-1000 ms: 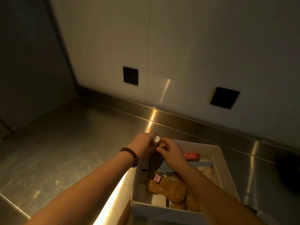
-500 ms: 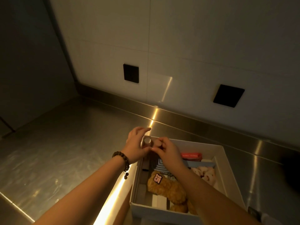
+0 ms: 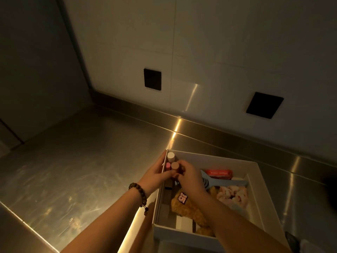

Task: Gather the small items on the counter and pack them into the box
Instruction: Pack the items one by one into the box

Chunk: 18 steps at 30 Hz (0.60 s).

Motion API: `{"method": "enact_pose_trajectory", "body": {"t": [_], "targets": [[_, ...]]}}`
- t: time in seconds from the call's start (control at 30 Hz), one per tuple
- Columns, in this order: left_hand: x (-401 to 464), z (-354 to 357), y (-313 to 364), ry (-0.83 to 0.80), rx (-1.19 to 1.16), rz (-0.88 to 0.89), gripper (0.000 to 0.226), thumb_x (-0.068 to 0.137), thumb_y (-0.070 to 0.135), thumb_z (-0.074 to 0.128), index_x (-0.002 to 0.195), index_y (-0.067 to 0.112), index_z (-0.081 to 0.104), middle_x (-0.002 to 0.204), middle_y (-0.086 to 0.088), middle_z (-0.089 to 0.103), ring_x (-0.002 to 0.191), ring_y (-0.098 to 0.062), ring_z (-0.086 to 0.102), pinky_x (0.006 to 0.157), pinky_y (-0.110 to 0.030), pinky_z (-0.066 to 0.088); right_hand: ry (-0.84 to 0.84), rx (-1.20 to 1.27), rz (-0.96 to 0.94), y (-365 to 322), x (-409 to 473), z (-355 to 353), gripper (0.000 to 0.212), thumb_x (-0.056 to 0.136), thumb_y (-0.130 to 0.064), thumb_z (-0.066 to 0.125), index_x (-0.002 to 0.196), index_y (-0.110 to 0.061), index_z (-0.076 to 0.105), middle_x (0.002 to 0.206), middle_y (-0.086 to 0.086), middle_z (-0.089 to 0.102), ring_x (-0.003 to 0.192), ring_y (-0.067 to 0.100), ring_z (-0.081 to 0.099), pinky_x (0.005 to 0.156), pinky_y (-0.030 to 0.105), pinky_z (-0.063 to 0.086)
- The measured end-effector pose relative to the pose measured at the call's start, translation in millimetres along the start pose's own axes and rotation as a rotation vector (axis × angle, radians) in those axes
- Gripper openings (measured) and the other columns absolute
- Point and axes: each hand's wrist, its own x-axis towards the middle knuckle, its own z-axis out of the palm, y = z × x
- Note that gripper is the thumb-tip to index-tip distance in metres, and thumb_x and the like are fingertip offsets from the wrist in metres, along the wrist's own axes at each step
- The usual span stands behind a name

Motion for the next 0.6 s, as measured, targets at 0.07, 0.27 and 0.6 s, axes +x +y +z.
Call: {"method": "enact_pose_trajectory", "body": {"t": [0.07, 0.27, 0.6], "targets": [[-1.8, 2.5, 0.8, 0.017, -0.045, 0.003, 0.061, 0.083, 0.035, 0.061, 0.133, 0.048, 0.030, 0.124, 0.022, 0.049, 0.110, 0.005, 0.047, 0.080, -0.014, 0.041, -0.017, -0.033, 0.021, 1.0, -3.2, -0.5, 0.025, 0.091, -0.013, 0.055, 0.115, -0.020, 0.055, 0.106, 0.000, 0.062, 0.095, 0.014, 0.060, 0.080, 0.023, 0.051], [-4.8, 6.9, -0.8, 0.070, -0.144, -0.007, 0.047, 0.091, 0.019, 0.055, 0.124, 0.049, 0.040, 0.117, 0.022, 0.055, 0.104, 0.004, 0.052, 0.072, -0.011, 0.045, -0.029, -0.106, -0.013, 2.9, -5.0, -2.7, 0.020, 0.088, -0.013, 0.060, 0.104, -0.023, 0.056, 0.101, -0.001, 0.063, 0.090, 0.011, 0.059, 0.080, 0.026, 0.053], [-8.3, 11.9, -1.4, 0.136, -0.209, -0.048, 0.045, 0.094, 0.016, 0.052, 0.130, 0.040, 0.044, 0.114, 0.020, 0.057, 0.101, 0.003, 0.053, 0.062, -0.007, 0.048, 0.003, -0.116, 0.025, -7.3, -3.9, 13.7, 0.021, 0.087, -0.009, 0.058, 0.103, -0.021, 0.056, 0.103, 0.000, 0.062, 0.095, 0.014, 0.059, 0.077, 0.023, 0.049]]}}
